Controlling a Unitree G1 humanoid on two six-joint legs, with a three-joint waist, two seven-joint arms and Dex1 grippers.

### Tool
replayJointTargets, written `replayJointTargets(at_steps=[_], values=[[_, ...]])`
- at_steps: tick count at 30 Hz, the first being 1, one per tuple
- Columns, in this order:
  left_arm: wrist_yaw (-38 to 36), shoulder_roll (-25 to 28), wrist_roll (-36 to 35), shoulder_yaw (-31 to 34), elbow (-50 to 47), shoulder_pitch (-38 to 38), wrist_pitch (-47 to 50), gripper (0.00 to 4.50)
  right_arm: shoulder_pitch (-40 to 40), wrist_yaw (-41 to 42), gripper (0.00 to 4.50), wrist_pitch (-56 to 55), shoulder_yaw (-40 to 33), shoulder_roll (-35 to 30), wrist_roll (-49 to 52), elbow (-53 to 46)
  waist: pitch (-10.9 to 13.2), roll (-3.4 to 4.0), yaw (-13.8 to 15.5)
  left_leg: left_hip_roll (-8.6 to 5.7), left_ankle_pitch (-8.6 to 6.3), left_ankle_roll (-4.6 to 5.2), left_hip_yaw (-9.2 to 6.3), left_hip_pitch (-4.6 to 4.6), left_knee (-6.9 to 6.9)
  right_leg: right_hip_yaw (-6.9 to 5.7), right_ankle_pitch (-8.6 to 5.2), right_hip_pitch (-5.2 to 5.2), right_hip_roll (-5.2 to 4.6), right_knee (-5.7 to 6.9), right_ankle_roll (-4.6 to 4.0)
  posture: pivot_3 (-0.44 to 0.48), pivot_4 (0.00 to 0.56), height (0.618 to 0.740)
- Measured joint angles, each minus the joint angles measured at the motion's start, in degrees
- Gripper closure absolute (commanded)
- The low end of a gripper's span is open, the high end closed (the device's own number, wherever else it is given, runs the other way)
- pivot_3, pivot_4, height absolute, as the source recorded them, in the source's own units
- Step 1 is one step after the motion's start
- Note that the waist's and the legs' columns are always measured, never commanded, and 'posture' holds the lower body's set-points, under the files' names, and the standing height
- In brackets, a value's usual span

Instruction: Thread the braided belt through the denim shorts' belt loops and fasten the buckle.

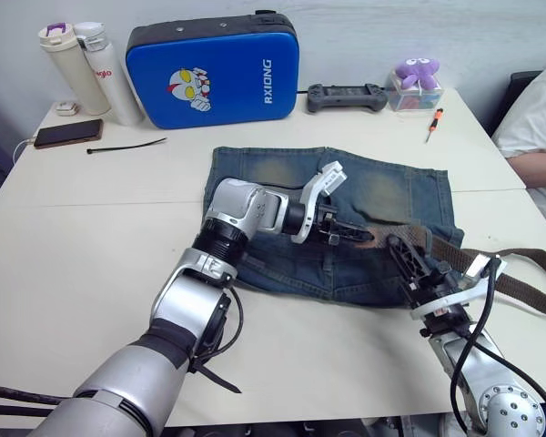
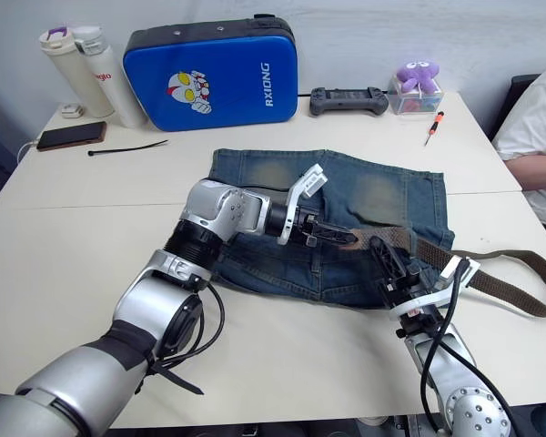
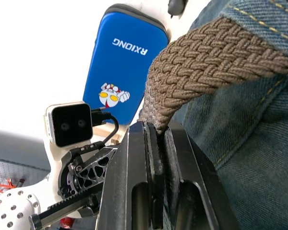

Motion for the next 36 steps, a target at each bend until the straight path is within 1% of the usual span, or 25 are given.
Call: replayJointTargets(at_steps=[1, 4, 5, 6, 7, 8, 9, 13, 16, 18, 21, 23, 31, 33, 36], values=[[0.02, 0.3, 0.35, -0.58, 0.0, 0.0, -0.57, 3.28, -0.17, 0.06, 4.5, -0.1, 0.02, -0.01, 0.0, 0.15, 0.0, 0.0, 0.0, 0.0, 0.0, 0.0, 0.0, 0.0, 0.0, 0.0, 0.0, 0.0, 0.0, 0.0, 0.0, 0.0, 0.15, 0.74], [-0.39, 2.3, 1.67, -2.58, -0.17, 0.0, -3.23, 1.89, -1.04, 0.04, 4.5, -1.34, -0.6, -0.29, -0.06, 0.69, 0.0, 0.0, -0.08, 0.0, 0.0, -0.01, 0.0, 0.01, 0.0, 0.0, 0.0, -0.02, 0.0, 0.0, 0.0, 0.0, 0.15, 0.74], [-0.66, 3.17, 2.39, -3.23, -0.34, 0.03, -4.57, 1.6, -1.22, -0.02, 4.5, -1.38, -0.6, -0.58, -0.07, 1.04, 0.0, 0.01, -0.08, 0.0, 0.01, -0.01, 0.01, 0.01, -0.01, 0.0, 0.0, -0.02, 0.0, 0.0, 0.0, 0.0, 0.15, 0.74], [-1.09, 4.4, 3.01, -4.01, -0.7, 0.03, -6.07, 1.12, -1.35, -0.21, 4.5, -1.37, -0.59, -0.75, -0.07, 1.46, 0.0, 0.0, -0.1, 0.0, 0.01, -0.02, 0.0, 0.01, -0.01, 0.0, 0.0, -0.03, 0.0, 0.0, 0.0, 0.0, 0.15, 0.74], [-1.79, 5.92, 3.51, -4.38, -1.36, 0.04, -7.28, 0.74, -1.43, -0.49, 4.5, -1.3, -0.5, -0.88, -0.09, 1.81, 0.0, 0.01, -0.11, 0.0, 0.01, -0.02, 0.0, 0.0, -0.01, 0.0, 0.0, -0.03, 0.0, 0.0, 0.0, 0.0, 0.15, 0.74], [-2.71, 7.63, 3.66, -4.44, -2.27, 0.03, -8.3, 0.2, -1.45, -0.82, 4.5, -1.17, -0.31, -1.13, -0.17, 2.22, 0.0, 0.01, -0.13, 0.0, 0.01, -0.02, 0.01, 0.0, -0.03, 0.0, 0.0, -0.04, 0.0, 0.0, 0.0, 0.0, 0.15, 0.74], [-3.32, 9.1, 3.69, -4.32, -2.86, 0.01, -8.96, 0.04, -1.4, -1.13, 4.5, -1.07, -0.15, -1.32, -0.24, 2.49, 0.0, 0.02, -0.1, 0.0, 0.01, -0.02, 0.0, 0.01, -0.04, 0.0, 0.0, -0.03, 0.0, 0.0, 0.0, 0.0, 0.15, 0.74], [-5.84, 13.98, 3.42, -3.45, -5.6, 0.01, -9.3, 0.04, -0.59, -2.59, 4.5, 0.22, 2.62, -1.45, -0.28, 2.48, 0.0, 0.02, -0.08, 0.0, 0.01, -0.01, -0.02, -0.02, -0.03, 0.0, 0.0, -0.03, -0.01, -0.01, -0.01, 0.0, 0.15, 0.74], [-6.31, 18.42, 3.29, -1.54, -8.81, 0.36, -9.28, 0.04, -0.19, -3.99, 4.5, 1.18, 6.35, 0.34, -0.28, 2.47, 0.0, 0.02, -0.15, 0.0, 0.01, -0.01, -0.03, -0.01, -0.04, 0.0, 0.0, -0.04, -0.01, 0.0, -0.01, 0.0, 0.15, 0.74], [-6.24, 19.51, 3.24, -0.73, -9.92, 0.78, -9.26, 0.04, -0.3, -4.57, 4.5, 1.61, 8.62, 0.95, -0.3, 2.48, 0.0, 0.03, -0.17, 0.0, 0.01, -0.01, -0.03, 0.0, -0.04, 0.0, 0.0, -0.04, -0.01, 0.0, -0.01, 0.0, 0.15, 0.74], [-5.29, 20.26, 3.2, -0.42, -11.97, 3.57, -8.57, 0.04, -1.31, -5.13, 4.5, 2.87, 11.87, 1.73, 0.12, 2.52, 0.0, 0.02, -0.19, 0.0, 0.01, -0.01, -0.04, -0.01, -0.03, 0.0, 0.0, -0.04, -0.01, 0.0, -0.01, 0.0, 0.15, 0.74], [-4.49, 20.48, 3.18, -0.38, -13.37, 5.42, -7.55, 0.04, -1.86, -5.07, 4.5, 3.83, 12.51, 1.55, 1.18, 2.58, 0.0, 0.02, -0.16, 0.0, 0.0, 0.0, -0.04, -0.02, -0.02, 0.0, 0.0, -0.04, -0.01, 0.0, -0.01, 0.0, 0.15, 0.74], [-1.74, 21.06, 2.02, 0.71, -17.4, 7.0, -5.24, 0.04, -3.93, -3.56, 4.5, 6.24, 13.0, -0.44, 4.4, 4.02, 0.0, 0.01, -0.13, 0.0, 0.0, 0.0, -0.06, -0.03, -0.01, -0.02, 0.0, -0.04, -0.01, 0.0, -0.01, 0.0, 0.15, 0.74], [-1.47, 21.07, 1.35, 0.84, -18.29, 7.58, -4.8, 0.04, -4.02, -3.68, 4.5, 5.19, 11.66, -0.67, 3.55, 4.99, 0.01, 0.01, -0.13, 0.0, 0.0, 0.0, -0.07, -0.03, -0.02, -0.02, 0.0, -0.04, -0.01, 0.0, -0.01, 0.0, 0.15, 0.74], [-1.3, 21.68, 0.62, 1.21, -20.12, 9.6, -4.73, 0.04, -3.96, -4.02, 4.5, 2.57, 6.96, -2.23, 2.46, 5.88, 0.01, 0.01, -0.1, 0.0, 0.0, 0.01, -0.05, -0.03, -0.02, -0.02, 0.0, -0.03, -0.01, -0.02, -0.01, 0.0, 0.15, 0.74]])
